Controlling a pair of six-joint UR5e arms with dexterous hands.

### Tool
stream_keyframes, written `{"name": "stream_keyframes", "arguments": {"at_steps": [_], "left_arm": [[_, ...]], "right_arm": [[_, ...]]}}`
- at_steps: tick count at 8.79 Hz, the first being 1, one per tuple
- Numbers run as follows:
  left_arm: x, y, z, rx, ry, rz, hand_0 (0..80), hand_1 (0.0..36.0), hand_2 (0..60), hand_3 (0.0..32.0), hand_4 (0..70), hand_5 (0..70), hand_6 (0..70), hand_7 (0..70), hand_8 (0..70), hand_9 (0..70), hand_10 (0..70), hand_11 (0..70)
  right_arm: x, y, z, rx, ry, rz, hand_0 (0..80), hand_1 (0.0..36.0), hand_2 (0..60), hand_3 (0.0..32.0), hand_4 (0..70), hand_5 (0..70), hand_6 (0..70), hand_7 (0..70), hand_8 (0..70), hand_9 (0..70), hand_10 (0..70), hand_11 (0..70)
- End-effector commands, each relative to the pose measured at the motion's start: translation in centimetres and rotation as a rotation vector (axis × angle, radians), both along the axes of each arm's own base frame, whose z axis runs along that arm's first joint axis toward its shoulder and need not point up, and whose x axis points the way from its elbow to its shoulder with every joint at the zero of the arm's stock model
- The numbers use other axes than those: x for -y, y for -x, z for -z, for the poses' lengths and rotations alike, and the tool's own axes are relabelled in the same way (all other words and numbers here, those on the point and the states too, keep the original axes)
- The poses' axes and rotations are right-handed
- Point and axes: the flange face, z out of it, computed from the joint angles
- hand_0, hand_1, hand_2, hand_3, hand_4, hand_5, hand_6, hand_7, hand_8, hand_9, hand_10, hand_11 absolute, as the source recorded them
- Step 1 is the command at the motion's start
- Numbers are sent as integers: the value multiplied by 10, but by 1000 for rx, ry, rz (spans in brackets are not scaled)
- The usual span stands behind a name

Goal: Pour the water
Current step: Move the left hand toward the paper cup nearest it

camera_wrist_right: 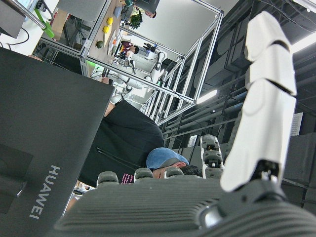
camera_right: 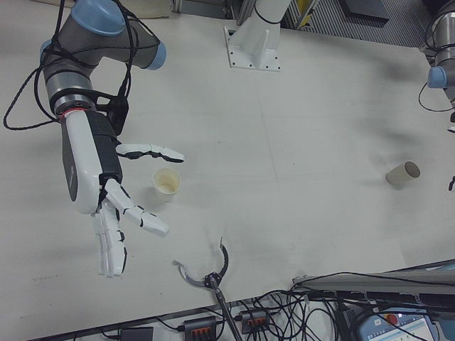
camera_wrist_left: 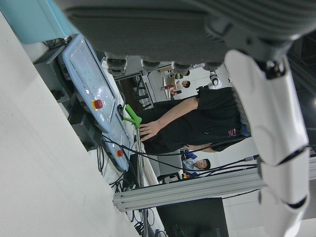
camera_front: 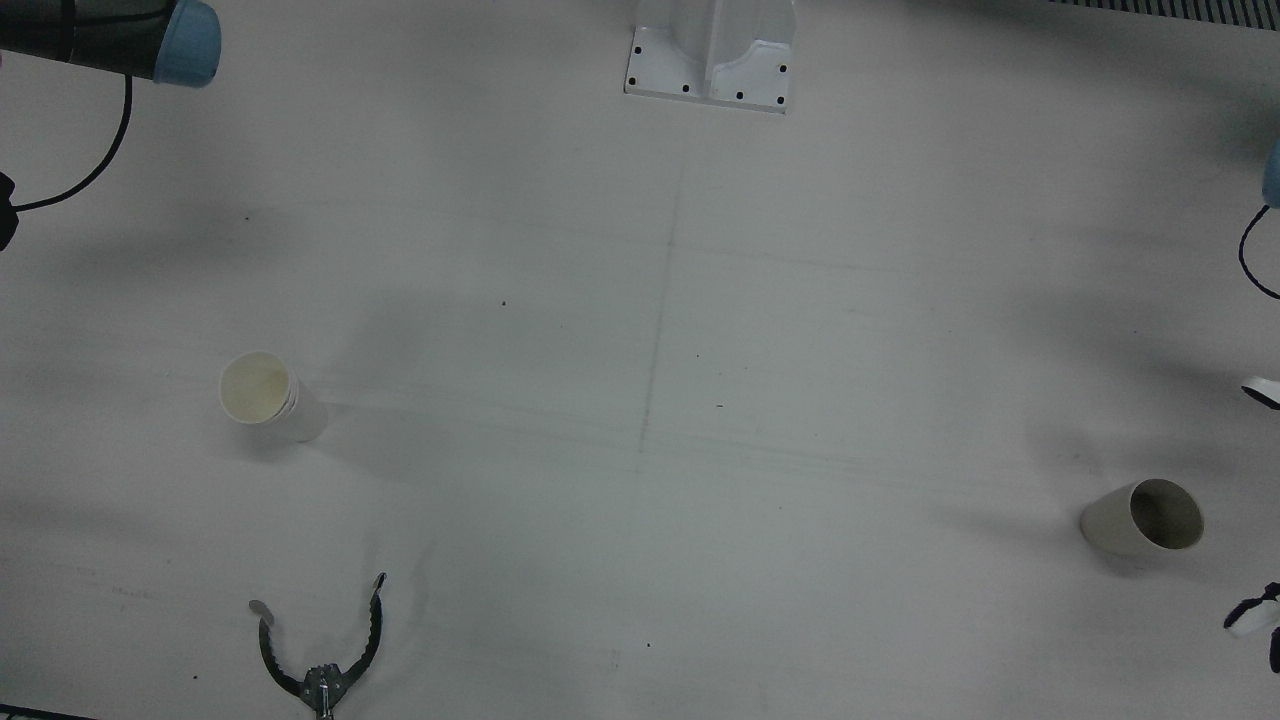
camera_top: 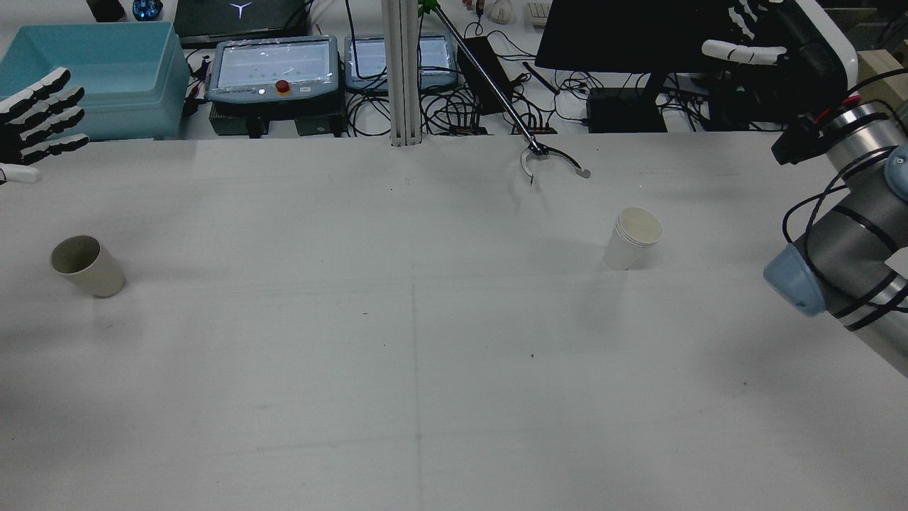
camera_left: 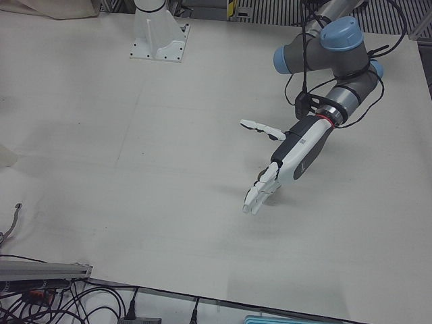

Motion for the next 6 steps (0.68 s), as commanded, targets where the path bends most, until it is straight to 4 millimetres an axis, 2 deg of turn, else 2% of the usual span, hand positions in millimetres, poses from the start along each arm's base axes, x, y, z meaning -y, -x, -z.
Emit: {"name": "stream_keyframes", "arguments": {"at_steps": [1,3,4,5,6], "left_arm": [[0,0,-11,27,10,6,423,148,148,90,0,0,0,0,0,0,0,5],[0,2,-11,71,-20,30,361,119,164,70,0,0,0,0,0,0,0,0],[0,1,-11,81,-28,32,332,113,166,70,0,0,0,0,0,0,0,0],[-1,1,-13,107,-57,40,290,103,163,84,0,0,0,0,0,0,0,0],[-6,0,-7,101,-81,31,280,101,167,86,0,0,0,0,0,0,0,0]], "right_arm": [[0,-2,-1,-2,2,-8,505,215,173,92,13,25,0,2,0,0,0,0],[0,-3,-4,-10,6,-11,503,211,185,48,35,85,1,45,0,0,0,0],[-1,-4,-9,-20,16,-15,496,203,185,44,29,94,2,49,0,0,0,0],[-2,-6,-13,-29,22,-20,488,194,186,40,32,103,5,52,0,0,0,0],[-4,-10,-18,-32,29,-24,486,191,185,42,36,103,6,52,0,0,0,0]]}}
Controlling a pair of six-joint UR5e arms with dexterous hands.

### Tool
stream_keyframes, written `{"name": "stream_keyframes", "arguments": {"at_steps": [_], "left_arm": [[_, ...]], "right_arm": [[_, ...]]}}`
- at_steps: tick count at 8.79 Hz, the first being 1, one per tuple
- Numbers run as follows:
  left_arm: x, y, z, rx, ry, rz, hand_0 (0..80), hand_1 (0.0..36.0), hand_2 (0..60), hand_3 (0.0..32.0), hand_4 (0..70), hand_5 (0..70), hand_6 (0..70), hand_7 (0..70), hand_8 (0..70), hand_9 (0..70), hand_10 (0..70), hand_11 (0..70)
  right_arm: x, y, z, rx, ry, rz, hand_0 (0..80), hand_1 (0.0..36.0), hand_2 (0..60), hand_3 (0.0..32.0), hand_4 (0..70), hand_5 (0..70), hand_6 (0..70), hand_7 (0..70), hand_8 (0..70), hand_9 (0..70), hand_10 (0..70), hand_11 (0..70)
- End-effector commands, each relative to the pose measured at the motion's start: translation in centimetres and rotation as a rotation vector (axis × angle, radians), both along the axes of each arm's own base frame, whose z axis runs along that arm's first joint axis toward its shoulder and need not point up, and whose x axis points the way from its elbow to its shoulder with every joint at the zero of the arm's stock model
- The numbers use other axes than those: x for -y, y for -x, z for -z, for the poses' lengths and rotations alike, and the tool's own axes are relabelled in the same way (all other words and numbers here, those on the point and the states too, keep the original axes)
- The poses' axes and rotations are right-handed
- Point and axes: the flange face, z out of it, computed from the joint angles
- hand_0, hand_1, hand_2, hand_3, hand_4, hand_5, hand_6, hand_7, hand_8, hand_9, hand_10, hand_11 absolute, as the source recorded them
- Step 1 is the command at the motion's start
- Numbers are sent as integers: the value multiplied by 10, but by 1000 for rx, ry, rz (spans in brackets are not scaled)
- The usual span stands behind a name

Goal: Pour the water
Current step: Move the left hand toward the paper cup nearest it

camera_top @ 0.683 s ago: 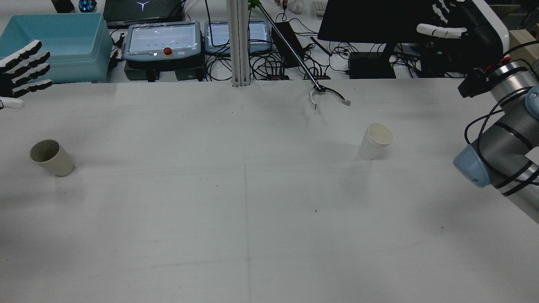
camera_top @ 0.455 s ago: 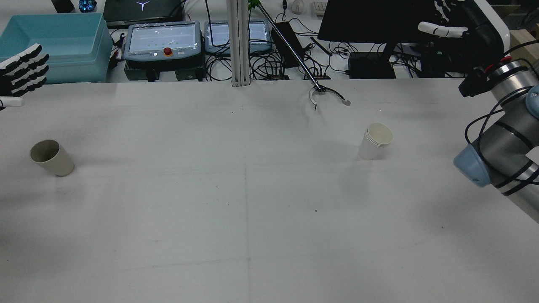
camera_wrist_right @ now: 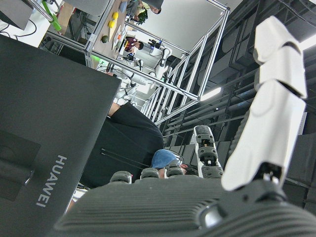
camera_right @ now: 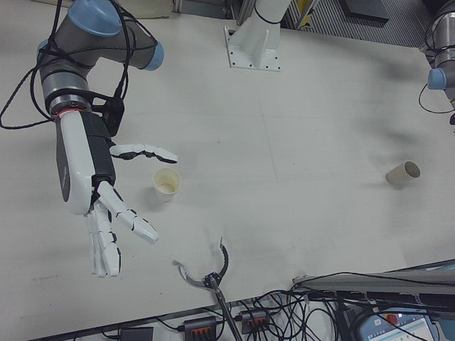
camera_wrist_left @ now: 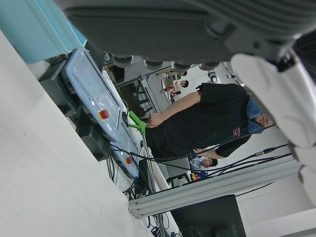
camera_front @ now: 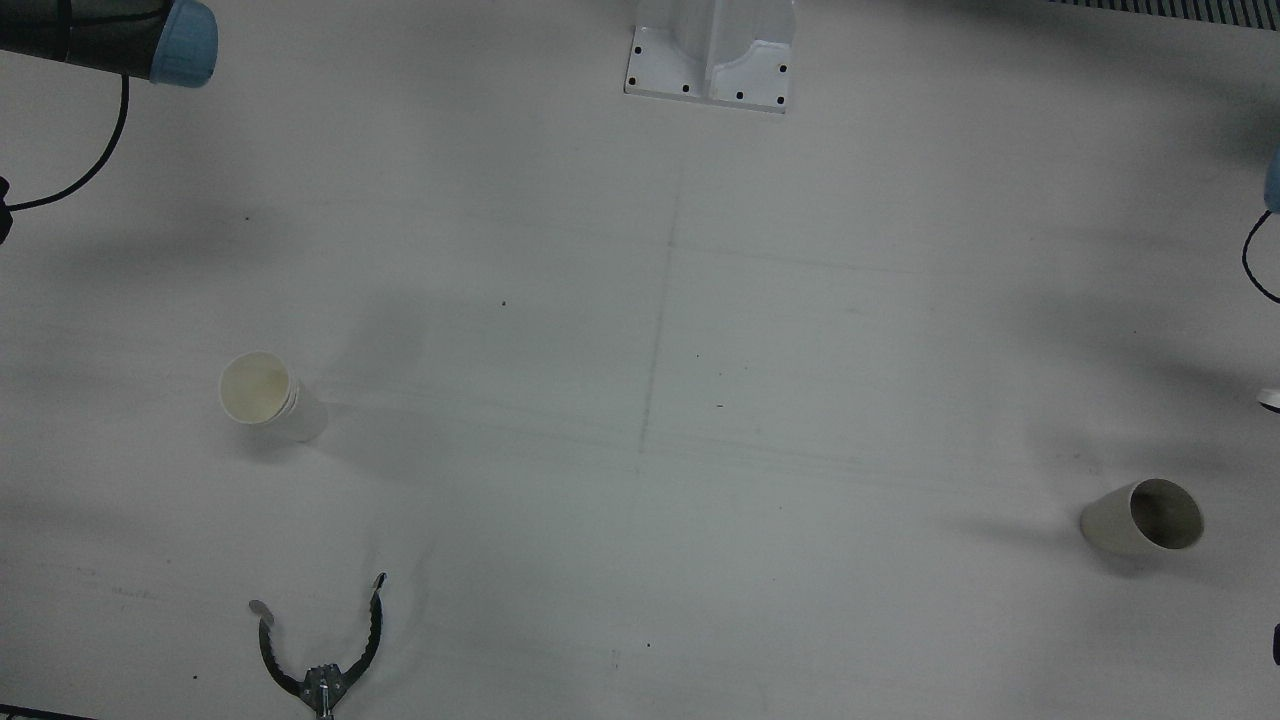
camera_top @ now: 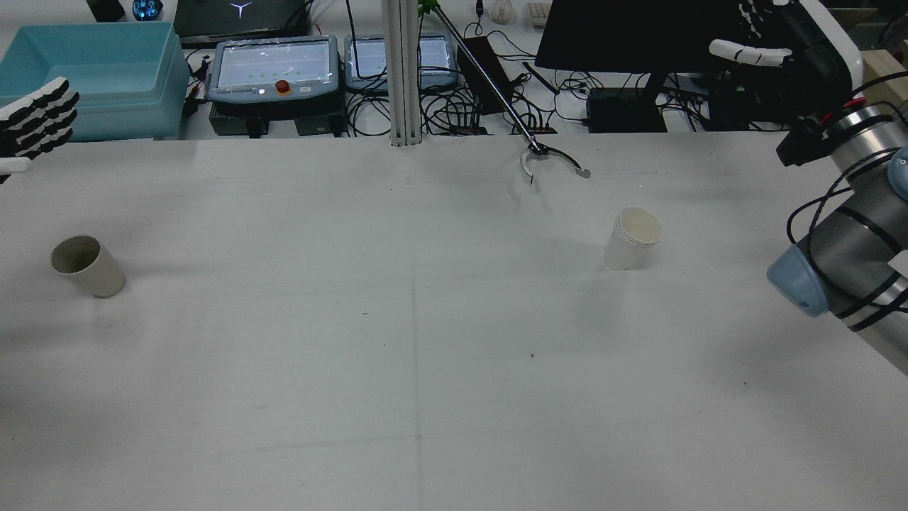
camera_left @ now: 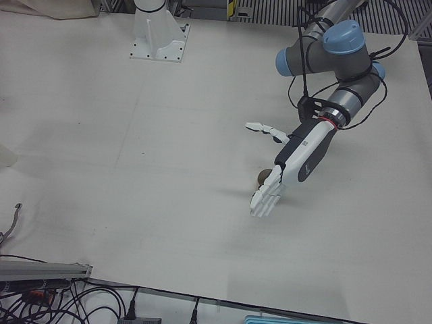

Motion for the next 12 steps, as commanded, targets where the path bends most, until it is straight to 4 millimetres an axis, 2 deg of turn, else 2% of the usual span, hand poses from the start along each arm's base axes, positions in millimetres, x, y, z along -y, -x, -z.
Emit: {"name": "stream_keyframes", "arguments": {"at_steps": [1,2,3,4,5,6,7,8,9,10,11,12], "left_arm": [[-20,-1,-17,42,-32,-20,282,100,161,90,0,0,0,0,0,0,0,0],[-26,3,-43,81,-40,-2,295,104,164,84,0,0,0,0,0,0,0,0],[-25,7,-58,97,-46,26,329,115,170,72,0,0,0,0,0,0,0,0],[-31,18,-77,131,-27,122,243,97,167,58,0,0,0,0,0,0,0,0],[-30,19,-94,134,-22,141,243,96,162,52,0,0,0,0,0,0,0,0],[-31,14,-112,139,-21,133,373,129,161,52,0,0,0,0,0,0,0,0],[-32,16,-127,122,-9,136,466,196,166,48,0,0,0,0,0,0,0,5],[-35,16,-137,122,3,131,475,210,163,44,0,0,0,0,0,0,0,15],[-39,9,-168,93,40,104,465,189,151,44,0,0,0,0,0,0,0,15],[-43,7,-189,62,69,88,463,185,154,44,0,0,0,0,0,0,0,14],[-44,4,-197,67,66,82,462,184,154,42,0,0,0,0,0,0,0,15],[-49,-16,-200,68,55,47,460,182,151,48,0,0,0,0,0,0,0,15]], "right_arm": [[-3,-7,-10,-13,17,-11,486,189,187,40,43,105,8,55,0,0,0,0],[-6,-8,-17,-19,28,-13,482,186,186,36,45,111,11,61,0,0,0,0],[-7,-9,-23,-21,36,-12,482,184,185,36,40,111,9,57,0,0,0,0],[-11,-11,-30,-26,48,-12,481,184,184,36,36,113,7,57,0,0,0,0],[-11,-12,-30,-26,48,-14,481,185,184,34,35,113,3,53,0,0,0,0],[-11,-12,-30,-25,48,-13,480,184,181,32,29,122,1,52,0,0,0,0],[-12,-16,-32,-20,50,-23,492,213,202,44,0,120,0,45,0,0,0,0],[-16,-18,-40,-23,63,-25,485,206,205,46,0,119,0,45,0,0,0,0],[-26,-25,-53,-14,82,-27,477,194,192,52,0,114,0,44,0,0,0,0],[-40,-29,-74,2,115,-16,473,185,186,50,0,114,0,39,0,0,0,0],[-47,-31,-84,4,133,-13,470,180,181,50,0,113,0,35,0,0,0,0],[-48,-30,-85,3,134,-10,468,173,176,46,0,119,0,38,0,0,0,0]]}}
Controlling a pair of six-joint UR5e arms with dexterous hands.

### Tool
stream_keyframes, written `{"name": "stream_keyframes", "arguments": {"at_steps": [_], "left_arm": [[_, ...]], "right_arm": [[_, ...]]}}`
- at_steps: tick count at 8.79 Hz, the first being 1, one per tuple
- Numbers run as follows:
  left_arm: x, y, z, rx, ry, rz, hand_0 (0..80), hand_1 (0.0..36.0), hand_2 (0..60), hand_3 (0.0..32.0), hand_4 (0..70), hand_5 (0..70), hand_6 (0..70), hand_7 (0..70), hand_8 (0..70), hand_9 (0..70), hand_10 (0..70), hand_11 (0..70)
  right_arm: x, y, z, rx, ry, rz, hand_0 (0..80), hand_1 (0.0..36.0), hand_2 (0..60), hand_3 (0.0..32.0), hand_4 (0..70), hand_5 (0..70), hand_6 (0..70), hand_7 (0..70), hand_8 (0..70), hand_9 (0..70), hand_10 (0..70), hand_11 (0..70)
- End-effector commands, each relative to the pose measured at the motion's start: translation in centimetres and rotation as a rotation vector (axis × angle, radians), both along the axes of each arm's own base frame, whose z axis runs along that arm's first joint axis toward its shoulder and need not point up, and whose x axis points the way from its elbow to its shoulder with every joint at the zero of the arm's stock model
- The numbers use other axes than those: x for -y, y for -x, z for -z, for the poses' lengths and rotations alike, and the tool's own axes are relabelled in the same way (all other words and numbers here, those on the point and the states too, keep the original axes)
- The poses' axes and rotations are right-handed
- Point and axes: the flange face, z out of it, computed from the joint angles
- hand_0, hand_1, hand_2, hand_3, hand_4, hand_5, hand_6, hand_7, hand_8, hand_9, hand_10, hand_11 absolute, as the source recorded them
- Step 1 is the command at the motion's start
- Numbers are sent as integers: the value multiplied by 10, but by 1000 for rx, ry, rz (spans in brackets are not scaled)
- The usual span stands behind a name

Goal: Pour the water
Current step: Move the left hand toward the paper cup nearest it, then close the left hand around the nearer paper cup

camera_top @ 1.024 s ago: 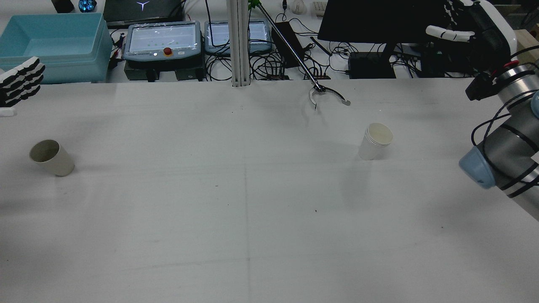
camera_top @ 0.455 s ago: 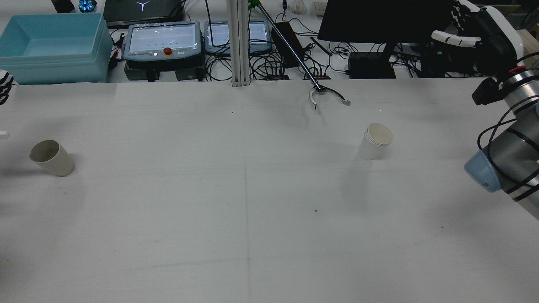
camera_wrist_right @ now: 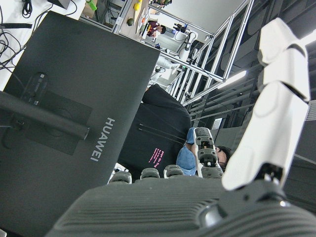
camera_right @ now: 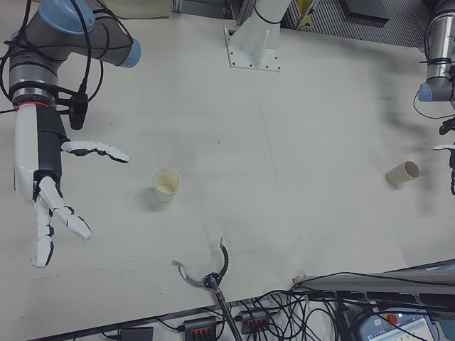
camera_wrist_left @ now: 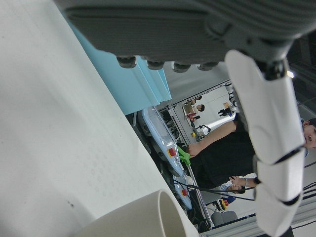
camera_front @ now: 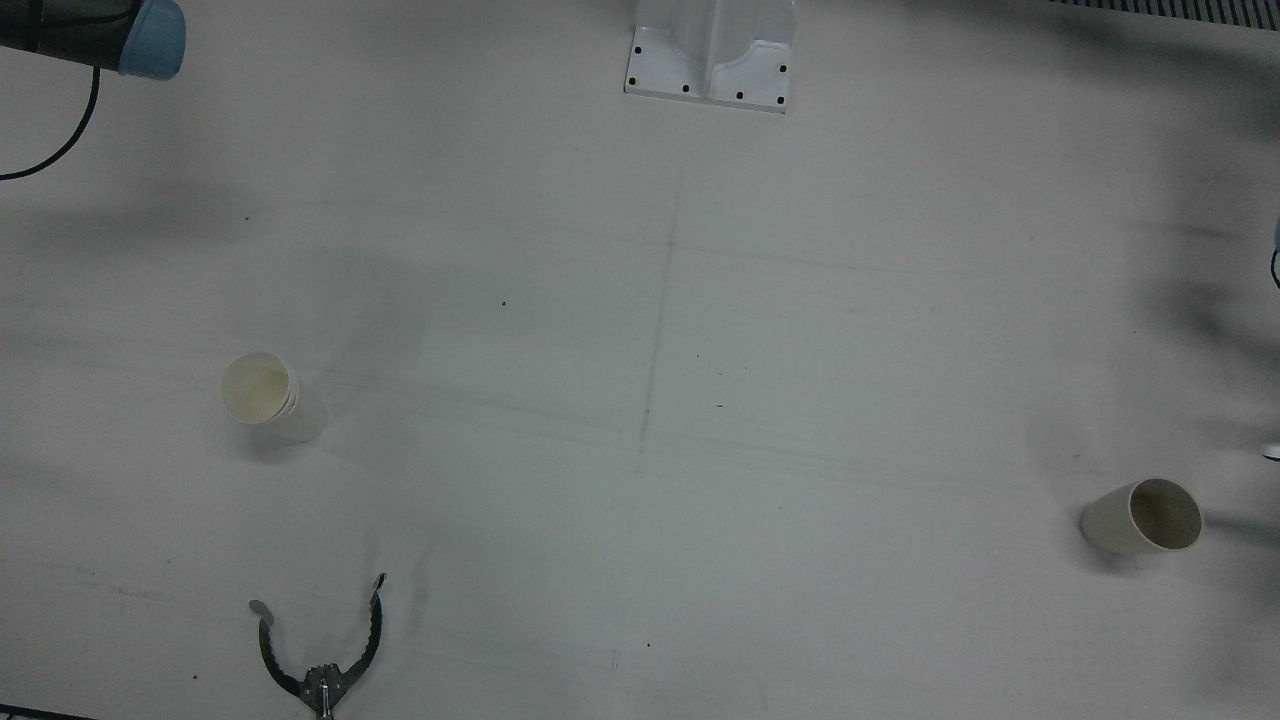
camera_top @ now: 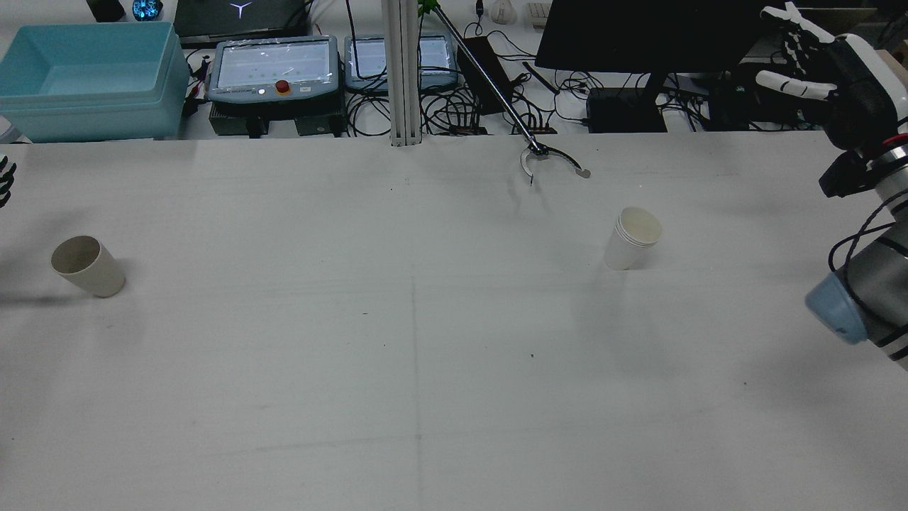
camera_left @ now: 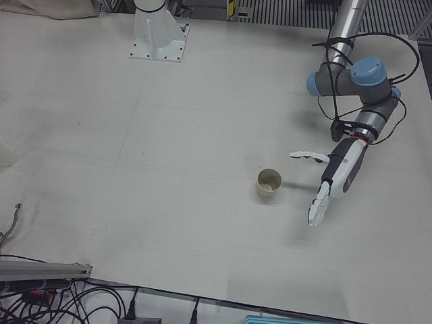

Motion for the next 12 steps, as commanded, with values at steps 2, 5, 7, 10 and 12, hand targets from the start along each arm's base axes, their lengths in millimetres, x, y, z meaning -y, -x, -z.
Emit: {"name": "stream_keyframes", "arguments": {"at_steps": [2,5,7,10,12], "left_arm": [[-18,-28,-24,19,-72,-9,469,199,157,58,0,0,0,0,0,0,0,16],[-28,-71,-23,74,-155,-13,475,206,155,58,0,0,0,0,0,0,0,22],[-19,-89,-37,56,-129,2,475,205,155,46,0,0,0,0,0,0,3,26],[-5,-100,-43,23,-96,-19,471,198,149,44,0,0,0,0,0,0,5,27],[9,-112,-47,-24,-58,-38,471,198,151,46,0,0,0,0,0,0,4,26]], "right_arm": [[-9,0,-12,11,20,9,468,171,179,36,0,129,0,52,0,0,0,0],[-9,-1,-17,3,29,8,466,166,178,38,0,135,0,54,0,0,0,0],[-9,1,-16,4,26,10,465,166,179,32,0,142,0,60,0,0,0,0],[-8,2,-15,4,25,11,465,165,181,30,4,151,0,65,0,0,0,0],[-9,4,-14,4,25,14,467,164,182,28,11,153,0,68,0,0,0,0]]}}
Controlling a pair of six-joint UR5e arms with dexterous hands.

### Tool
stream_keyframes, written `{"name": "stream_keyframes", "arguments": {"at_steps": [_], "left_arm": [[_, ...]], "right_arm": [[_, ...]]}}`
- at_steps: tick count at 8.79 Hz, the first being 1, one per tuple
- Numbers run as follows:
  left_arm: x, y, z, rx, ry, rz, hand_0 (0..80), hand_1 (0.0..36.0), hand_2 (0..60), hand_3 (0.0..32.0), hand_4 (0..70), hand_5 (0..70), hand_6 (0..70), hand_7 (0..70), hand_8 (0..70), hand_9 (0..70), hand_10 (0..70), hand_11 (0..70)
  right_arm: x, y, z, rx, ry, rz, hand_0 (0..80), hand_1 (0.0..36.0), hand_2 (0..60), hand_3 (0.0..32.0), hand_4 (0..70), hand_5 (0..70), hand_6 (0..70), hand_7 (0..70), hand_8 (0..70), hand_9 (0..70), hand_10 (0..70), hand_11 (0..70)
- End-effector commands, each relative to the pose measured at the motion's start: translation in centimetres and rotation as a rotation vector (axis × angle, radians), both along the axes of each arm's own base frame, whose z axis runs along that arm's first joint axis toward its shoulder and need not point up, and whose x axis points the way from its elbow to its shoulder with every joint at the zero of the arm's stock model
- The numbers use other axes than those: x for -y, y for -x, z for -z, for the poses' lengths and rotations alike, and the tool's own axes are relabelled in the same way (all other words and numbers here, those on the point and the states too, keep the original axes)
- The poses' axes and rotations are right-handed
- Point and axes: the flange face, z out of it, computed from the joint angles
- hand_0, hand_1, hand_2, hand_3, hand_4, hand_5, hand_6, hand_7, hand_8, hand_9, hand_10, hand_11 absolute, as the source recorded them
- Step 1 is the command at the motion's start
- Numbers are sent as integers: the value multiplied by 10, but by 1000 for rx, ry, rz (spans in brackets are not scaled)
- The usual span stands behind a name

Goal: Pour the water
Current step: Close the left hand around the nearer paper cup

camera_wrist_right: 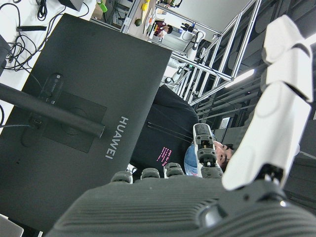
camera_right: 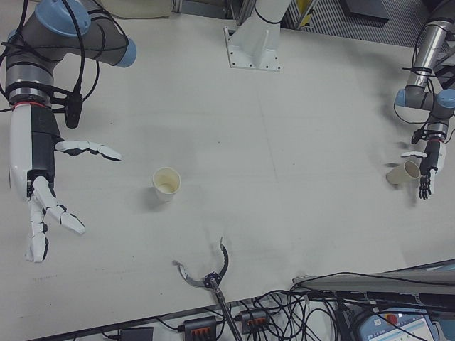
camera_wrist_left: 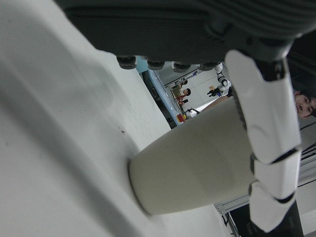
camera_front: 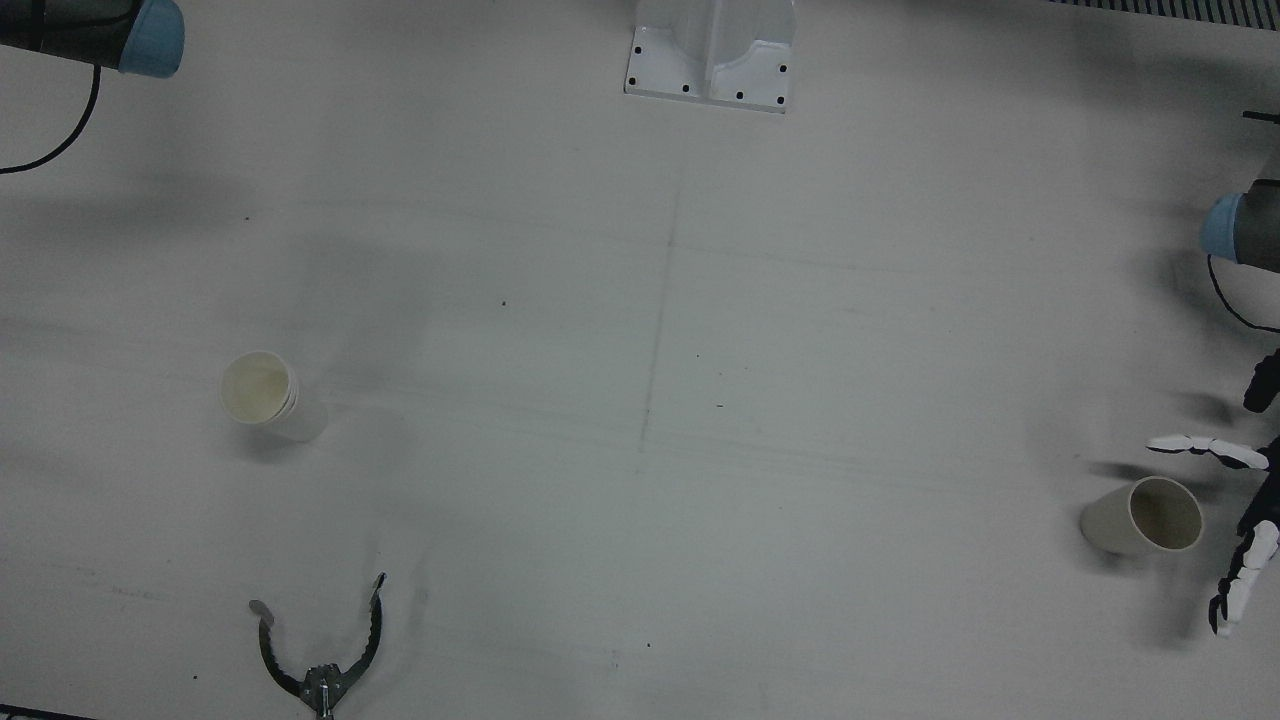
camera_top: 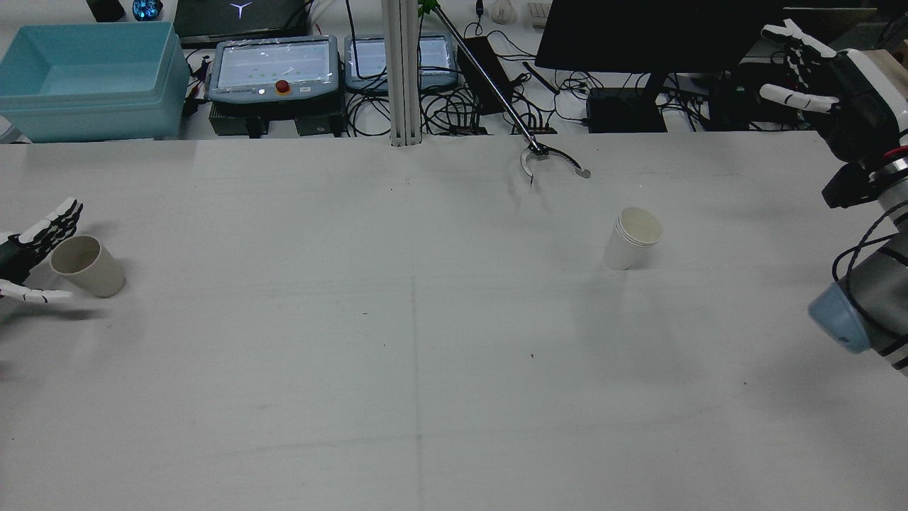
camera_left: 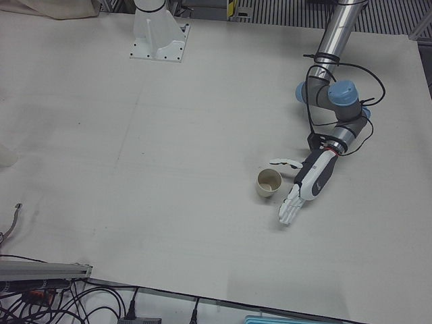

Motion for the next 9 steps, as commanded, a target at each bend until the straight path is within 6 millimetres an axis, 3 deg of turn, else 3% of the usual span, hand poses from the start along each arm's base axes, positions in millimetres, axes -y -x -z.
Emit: {"name": "stream_keyframes", "arguments": {"at_steps": [1,7,9], "left_arm": [[15,-13,-2,-48,35,-20,473,200,154,46,0,0,0,1,0,0,6,29],[15,-14,10,-55,28,-30,489,224,163,46,0,0,0,5,0,0,3,27],[10,-39,16,-56,27,-73,493,227,168,40,0,0,0,11,0,0,8,35]], "right_arm": [[0,2,0,0,1,3,466,163,181,26,14,153,0,68,0,0,0,0],[0,2,-1,-2,2,3,462,156,178,26,20,152,0,64,0,0,0,0],[0,2,-1,-1,2,3,463,157,180,24,24,155,0,66,0,0,0,0]]}}
